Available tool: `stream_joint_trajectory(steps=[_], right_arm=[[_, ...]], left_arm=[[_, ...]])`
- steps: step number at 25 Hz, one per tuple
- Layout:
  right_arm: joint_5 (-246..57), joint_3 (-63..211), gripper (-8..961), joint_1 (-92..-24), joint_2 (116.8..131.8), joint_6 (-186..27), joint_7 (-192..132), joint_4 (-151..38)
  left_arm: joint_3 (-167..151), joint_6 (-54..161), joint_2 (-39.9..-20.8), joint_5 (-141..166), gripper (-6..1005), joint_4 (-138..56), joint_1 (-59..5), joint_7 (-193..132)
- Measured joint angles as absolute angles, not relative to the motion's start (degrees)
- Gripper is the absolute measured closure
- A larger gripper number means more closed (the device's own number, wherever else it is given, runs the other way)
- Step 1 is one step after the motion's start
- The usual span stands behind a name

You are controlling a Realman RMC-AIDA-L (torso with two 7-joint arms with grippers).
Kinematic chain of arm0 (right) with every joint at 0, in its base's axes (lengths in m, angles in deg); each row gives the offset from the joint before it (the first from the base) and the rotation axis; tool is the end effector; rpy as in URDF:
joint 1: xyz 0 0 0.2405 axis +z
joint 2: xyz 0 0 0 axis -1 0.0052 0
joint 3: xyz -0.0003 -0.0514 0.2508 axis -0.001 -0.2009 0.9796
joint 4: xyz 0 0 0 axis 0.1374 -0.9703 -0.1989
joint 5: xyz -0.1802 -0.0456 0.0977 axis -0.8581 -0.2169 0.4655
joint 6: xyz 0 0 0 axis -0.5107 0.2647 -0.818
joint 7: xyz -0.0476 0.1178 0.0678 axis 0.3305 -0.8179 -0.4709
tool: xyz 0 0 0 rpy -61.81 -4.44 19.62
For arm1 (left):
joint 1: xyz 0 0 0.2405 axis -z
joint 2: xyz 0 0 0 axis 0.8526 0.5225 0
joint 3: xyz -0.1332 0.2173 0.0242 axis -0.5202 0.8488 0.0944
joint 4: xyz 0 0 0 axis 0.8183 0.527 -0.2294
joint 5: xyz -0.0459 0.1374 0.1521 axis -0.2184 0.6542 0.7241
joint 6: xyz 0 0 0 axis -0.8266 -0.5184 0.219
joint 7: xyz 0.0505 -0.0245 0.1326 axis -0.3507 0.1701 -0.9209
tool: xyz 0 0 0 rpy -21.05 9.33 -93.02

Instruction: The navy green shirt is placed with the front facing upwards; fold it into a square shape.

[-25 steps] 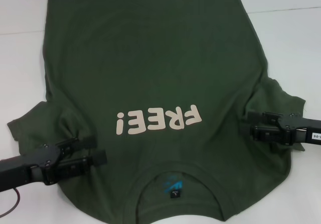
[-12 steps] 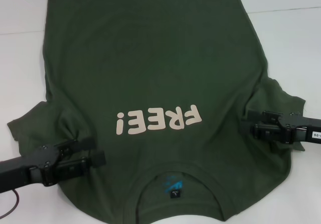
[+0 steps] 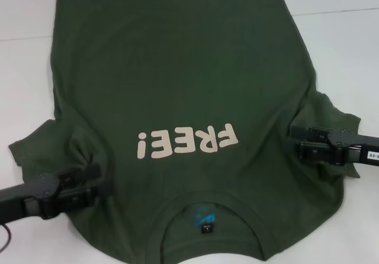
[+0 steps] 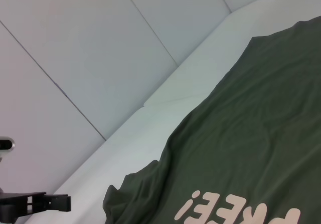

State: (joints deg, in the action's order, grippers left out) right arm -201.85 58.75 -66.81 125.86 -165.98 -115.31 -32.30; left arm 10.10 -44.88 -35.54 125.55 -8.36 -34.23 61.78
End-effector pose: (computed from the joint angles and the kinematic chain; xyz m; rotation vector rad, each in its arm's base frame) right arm 0.3340 0.2743 0.0269 -2.4597 1.2187 0.8594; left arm -0.2916 0.2591 0.0043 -2.6661 -1.2462 -1.0007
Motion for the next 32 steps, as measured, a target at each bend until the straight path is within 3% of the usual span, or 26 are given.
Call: stream_joint_trajectory(steps=[10,32], right_arm=[[-201.2,59.0,41,-66.3,126.05,-165.9,-115.4,-32.4],[-198.0,59.7,42,-66.3,125.38,-166.4,-117.1,-31.9]], left_arm=[[7.7,-42.2,-33.62,131.0,102,-5.4,-34.0,69.6],[5.6,-39.0,-32.08,137.9,108,-2.0,-33.3,78.6]])
